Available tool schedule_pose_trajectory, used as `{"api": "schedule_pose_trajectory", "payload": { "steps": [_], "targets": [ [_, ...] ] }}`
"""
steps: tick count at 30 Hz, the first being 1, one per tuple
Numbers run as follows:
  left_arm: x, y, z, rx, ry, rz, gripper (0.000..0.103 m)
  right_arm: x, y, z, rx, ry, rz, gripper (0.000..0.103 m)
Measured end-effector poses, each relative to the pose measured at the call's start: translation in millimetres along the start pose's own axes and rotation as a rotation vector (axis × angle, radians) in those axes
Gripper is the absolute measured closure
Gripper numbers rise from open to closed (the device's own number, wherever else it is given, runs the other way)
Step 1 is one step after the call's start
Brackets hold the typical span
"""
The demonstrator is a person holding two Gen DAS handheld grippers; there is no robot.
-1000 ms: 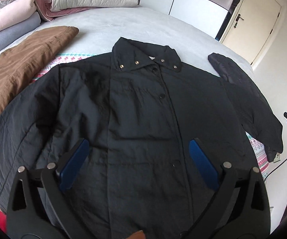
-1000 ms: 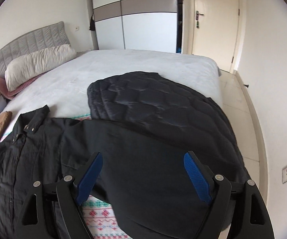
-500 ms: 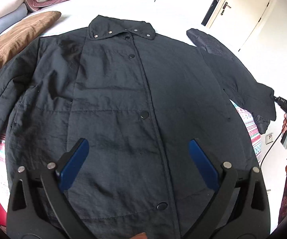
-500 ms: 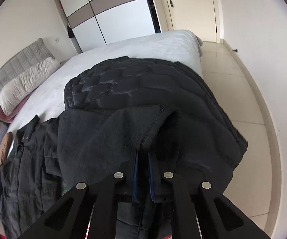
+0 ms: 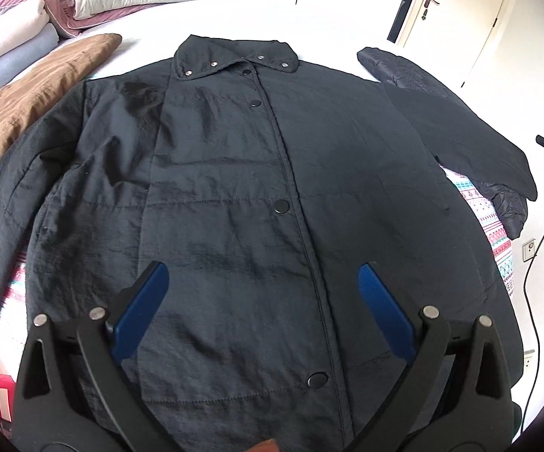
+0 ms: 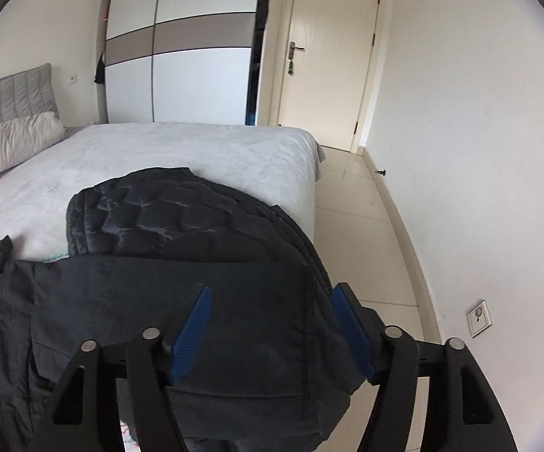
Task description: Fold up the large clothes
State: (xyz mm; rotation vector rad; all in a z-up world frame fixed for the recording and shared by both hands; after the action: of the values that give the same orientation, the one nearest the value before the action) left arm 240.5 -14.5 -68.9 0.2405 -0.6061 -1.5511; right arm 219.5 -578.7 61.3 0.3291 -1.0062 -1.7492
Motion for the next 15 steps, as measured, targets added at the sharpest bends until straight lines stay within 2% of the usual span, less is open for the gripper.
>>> {"api": "schedule_pose_trajectory", "payload": {
  "steps": [3,8,11,15],
  "targets": [
    [-10,-2,12,0.018,0.037,0.024,0.002,-31,-2,32,-0.021,0.105,0.056,0.032],
    [-37,-5,32,0.036,0.117,0.063,0.002,-92,-24,72,-0.095,0.276,0.117,0.023],
    [-61,-7,43,0.046,0.166,0.085,0.002,-128,-44,84,-0.147,0.367,0.138,0.023],
    [-110,-9,54,0.054,0.205,0.146,0.002,-176,-73,95,-0.2,0.439,0.19,0.022]
  ]
}}
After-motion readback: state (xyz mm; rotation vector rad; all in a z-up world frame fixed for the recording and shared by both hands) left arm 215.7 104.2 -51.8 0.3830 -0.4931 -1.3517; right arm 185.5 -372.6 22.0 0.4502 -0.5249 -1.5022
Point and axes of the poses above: each gripper's, at about its wrist camera, not at the fingertips, and z roughly against the way its jaws point, x to its right, y to its top, the point moved 5 cm from there along -z, roughly the way its jaws point, and after that the axes turned 8 degrees about z, right-handed, at the moved point
